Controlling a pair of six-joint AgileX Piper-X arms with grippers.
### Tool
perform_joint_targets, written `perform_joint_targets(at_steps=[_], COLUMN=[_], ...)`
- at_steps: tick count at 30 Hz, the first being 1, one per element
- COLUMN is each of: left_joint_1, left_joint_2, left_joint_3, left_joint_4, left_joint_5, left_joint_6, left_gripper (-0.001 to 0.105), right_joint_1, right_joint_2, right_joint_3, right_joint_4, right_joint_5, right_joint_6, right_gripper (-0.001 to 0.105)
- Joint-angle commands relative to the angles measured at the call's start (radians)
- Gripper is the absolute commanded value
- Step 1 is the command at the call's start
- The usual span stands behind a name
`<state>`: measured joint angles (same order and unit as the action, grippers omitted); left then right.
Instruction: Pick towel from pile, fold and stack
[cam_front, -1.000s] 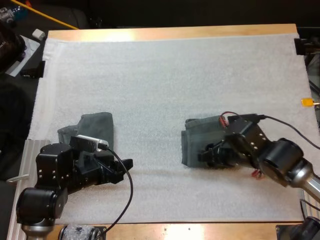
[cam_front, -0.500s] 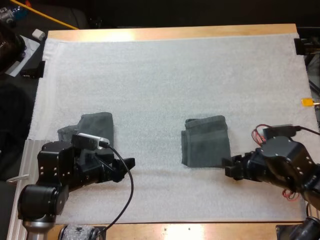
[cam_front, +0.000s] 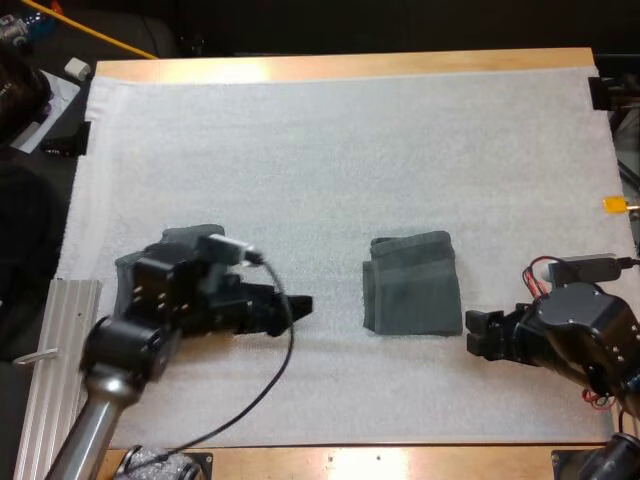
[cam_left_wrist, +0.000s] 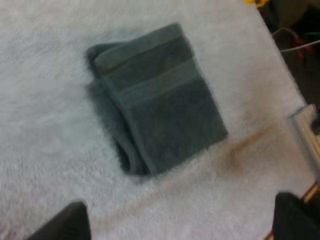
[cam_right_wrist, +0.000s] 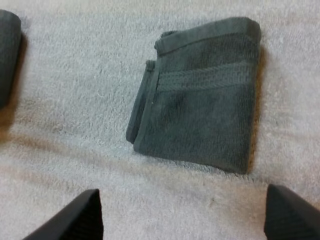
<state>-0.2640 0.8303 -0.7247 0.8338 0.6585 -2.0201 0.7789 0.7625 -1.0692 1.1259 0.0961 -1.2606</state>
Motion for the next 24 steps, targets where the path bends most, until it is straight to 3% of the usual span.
perform_joint_targets(at_steps=[1,7,13,19,21,24], left_joint_1=[-0.078,-0.211,-0.254,-0.249,-0.253,-0.255], left_joint_2=[0.109,0.313,0.525,0.689,0.672,0.77], left_joint_3=[-0.003,-0.003,-0.004,-0.044,-0.037,-0.085], left_joint_4=[-0.108,-0.337,-0.53,-0.586,-0.57,-0.572], left_joint_5=[-0.016,-0.069,-0.068,-0.043,-0.048,-0.025], left_joint_6=[-0.031,-0.145,-0.251,-0.284,-0.279,-0.29], left_gripper=[0.072,0.072,0.072,0.072,0.072,0.071], right_joint_1=[0.0,-0.002,-0.003,-0.001,-0.001,0.0], right_joint_2=[-0.002,-0.002,-0.002,0.0,-0.003,-0.002], right_joint_3=[-0.002,-0.003,-0.001,-0.002,-0.005,-0.006], right_joint_4=[0.006,0.016,0.042,0.066,0.05,0.056], right_joint_5=[-0.003,-0.004,-0.007,-0.011,-0.002,-0.002], right_joint_6=[0.001,0.0,0.002,0.005,-0.004,-0.003], right_gripper=[0.066,0.069,0.069,0.069,0.069,0.069])
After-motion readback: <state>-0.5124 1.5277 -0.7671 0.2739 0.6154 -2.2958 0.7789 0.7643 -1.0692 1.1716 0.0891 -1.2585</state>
